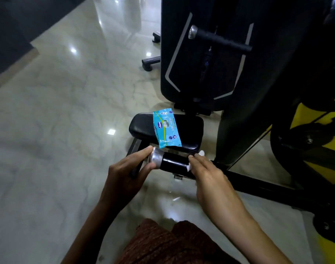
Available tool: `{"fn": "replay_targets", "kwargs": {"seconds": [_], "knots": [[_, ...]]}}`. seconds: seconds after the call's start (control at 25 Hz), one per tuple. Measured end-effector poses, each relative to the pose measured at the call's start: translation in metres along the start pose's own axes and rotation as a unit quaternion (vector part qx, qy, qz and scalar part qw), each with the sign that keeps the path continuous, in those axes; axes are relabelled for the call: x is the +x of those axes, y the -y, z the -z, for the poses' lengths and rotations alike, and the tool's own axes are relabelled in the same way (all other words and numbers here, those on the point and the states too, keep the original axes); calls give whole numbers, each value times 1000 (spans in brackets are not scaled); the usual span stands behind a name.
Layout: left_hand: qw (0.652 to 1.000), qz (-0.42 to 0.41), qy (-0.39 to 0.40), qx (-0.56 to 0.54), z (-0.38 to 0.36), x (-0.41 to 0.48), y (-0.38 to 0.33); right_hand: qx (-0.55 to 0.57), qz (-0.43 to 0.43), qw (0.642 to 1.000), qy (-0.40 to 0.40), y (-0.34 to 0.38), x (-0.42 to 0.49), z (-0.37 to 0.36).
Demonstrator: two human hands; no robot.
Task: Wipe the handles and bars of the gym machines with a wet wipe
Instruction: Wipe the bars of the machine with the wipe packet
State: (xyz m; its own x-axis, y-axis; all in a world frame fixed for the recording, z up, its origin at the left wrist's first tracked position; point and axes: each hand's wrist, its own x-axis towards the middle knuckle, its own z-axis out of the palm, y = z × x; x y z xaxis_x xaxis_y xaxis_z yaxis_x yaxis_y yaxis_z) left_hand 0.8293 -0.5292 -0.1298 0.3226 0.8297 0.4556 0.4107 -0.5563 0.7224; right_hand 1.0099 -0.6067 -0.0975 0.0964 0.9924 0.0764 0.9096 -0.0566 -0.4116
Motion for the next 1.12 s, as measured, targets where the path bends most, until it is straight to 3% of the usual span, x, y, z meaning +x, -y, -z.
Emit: {"fn": "replay_targets", "kwargs": {"seconds": [0.12, 0.2, 0.28, 0.44, 0.52, 0.6, 0.72, 0.84, 1.12], "knots": [[1000, 0, 7, 5, 1, 0, -4, 143, 52, 986, -72, 18, 25, 13], [1000, -4, 9, 11, 2, 1, -6, 170, 75, 982, -10, 35, 42, 8], [1000, -10, 20, 10, 4, 1, -5, 126, 84, 985, 78, 36, 48, -2], [1000, 4, 29, 12, 4, 0, -3, 63, 136, 983, 105, -7, 35, 11], [999, 12, 33, 8, 3, -1, -3, -4, 82, 986, 146, -27, 22, 26], [999, 20, 41, 5, 3, -1, -3, 9, 66, 993, 98, -23, 15, 29], [990, 95, 55, -90, 6, 0, 0, 6, 131, 990, -48, 15, 15, -3], [961, 160, 105, -200, 10, 1, 1, -55, 186, 980, -49, 27, 1, -38], [981, 103, 72, -151, 7, -1, 6, -72, 260, 955, -123, -8, -31, -24]]}}
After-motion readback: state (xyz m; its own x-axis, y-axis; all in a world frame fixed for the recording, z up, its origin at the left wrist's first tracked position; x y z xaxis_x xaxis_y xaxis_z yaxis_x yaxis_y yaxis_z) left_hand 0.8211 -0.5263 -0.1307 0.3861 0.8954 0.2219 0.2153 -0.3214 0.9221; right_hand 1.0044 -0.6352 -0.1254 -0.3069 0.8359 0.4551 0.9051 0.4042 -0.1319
